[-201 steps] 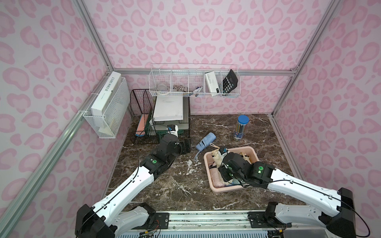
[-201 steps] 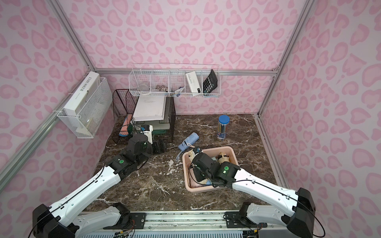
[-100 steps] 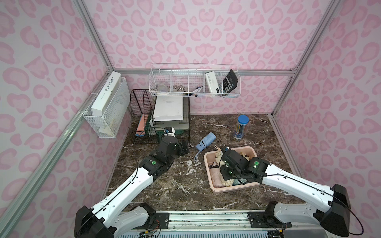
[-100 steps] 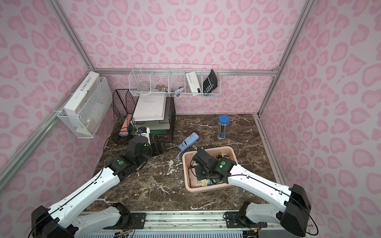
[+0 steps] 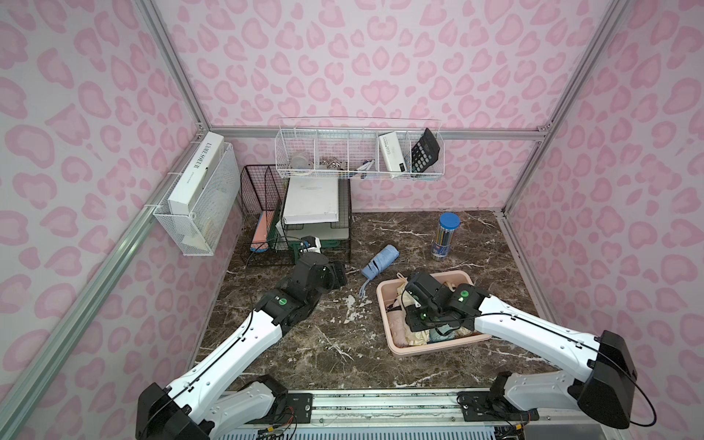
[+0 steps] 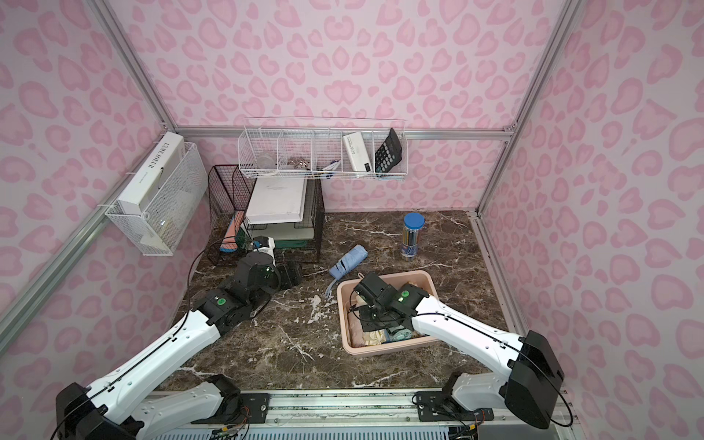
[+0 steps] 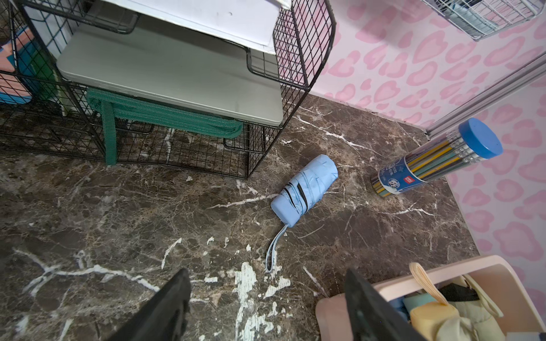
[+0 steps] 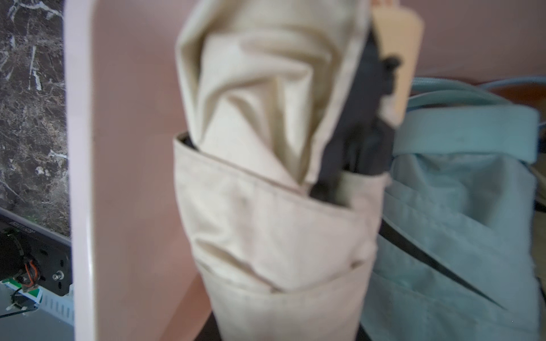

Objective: Put the umbrella into the storage box
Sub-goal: Place the umbrella in the storage box.

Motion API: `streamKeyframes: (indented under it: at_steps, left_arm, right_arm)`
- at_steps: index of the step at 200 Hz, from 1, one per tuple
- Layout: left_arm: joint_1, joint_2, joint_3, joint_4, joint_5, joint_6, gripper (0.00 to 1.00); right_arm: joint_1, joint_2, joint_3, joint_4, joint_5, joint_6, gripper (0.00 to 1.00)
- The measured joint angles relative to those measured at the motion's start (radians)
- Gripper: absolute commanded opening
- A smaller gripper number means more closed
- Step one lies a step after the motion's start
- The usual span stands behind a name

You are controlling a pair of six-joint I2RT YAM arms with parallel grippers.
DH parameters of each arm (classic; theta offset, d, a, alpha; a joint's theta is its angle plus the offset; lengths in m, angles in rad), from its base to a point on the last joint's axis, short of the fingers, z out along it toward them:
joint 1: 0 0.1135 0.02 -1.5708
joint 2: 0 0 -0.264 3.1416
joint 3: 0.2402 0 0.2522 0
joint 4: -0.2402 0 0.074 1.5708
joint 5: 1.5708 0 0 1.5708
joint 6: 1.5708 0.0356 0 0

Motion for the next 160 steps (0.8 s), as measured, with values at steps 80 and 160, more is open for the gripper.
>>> streamKeyframes:
  at_steps: [80,160]
  left_arm:
    - [0.000,0.032,0.014,0.000,0.001,0.008,0.81]
    - [0.000,0.105,0.028,0.025,0.024,0.047,0.81]
  right_arm:
    - [-0.007,0.068,0.000,0.022,-0.046,-0.001,0.29]
    - [-0.048,0.062,0.002,0.056,-0.145,-0.053,0.77]
